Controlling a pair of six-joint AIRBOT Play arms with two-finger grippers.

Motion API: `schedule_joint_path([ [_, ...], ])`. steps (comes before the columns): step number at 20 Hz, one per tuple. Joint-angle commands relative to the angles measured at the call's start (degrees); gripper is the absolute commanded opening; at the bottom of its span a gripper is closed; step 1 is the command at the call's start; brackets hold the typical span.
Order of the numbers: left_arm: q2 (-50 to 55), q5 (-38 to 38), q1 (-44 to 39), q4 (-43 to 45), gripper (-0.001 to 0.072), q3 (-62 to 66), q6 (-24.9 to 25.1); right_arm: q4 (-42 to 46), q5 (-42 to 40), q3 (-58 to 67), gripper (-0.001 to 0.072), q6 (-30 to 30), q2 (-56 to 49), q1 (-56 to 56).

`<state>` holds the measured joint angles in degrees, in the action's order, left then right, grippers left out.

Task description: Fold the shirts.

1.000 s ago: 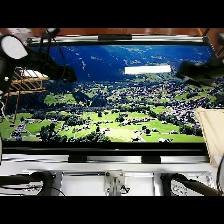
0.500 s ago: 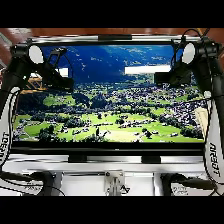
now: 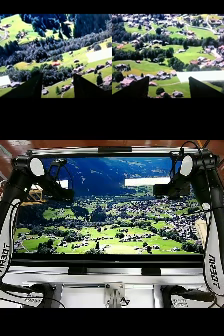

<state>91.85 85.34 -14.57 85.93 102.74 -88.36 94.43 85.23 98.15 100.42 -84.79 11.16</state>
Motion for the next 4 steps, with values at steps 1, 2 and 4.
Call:
schedule_joint_path([
  [1, 0.04, -0.31, 0.0, 0.02, 0.0463, 0.0, 0.0, 0.04, 0.04, 0.07, 0.0615, 0.02, -0.02, 0.02],
  [2, 0.04, -0.35, 0.0, 0.02, 0.0462, 0.0, 0.0, 0.04, 0.04, 0.04, 0.0615, 0.02, -0.02, 0.02],
  [4, 0.04, -0.52, 0.0, 0.02, 0.0462, 0.0, 0.0, 0.04, 0.04, 0.04, 0.0615, 0.02, -0.02, 0.02],
])
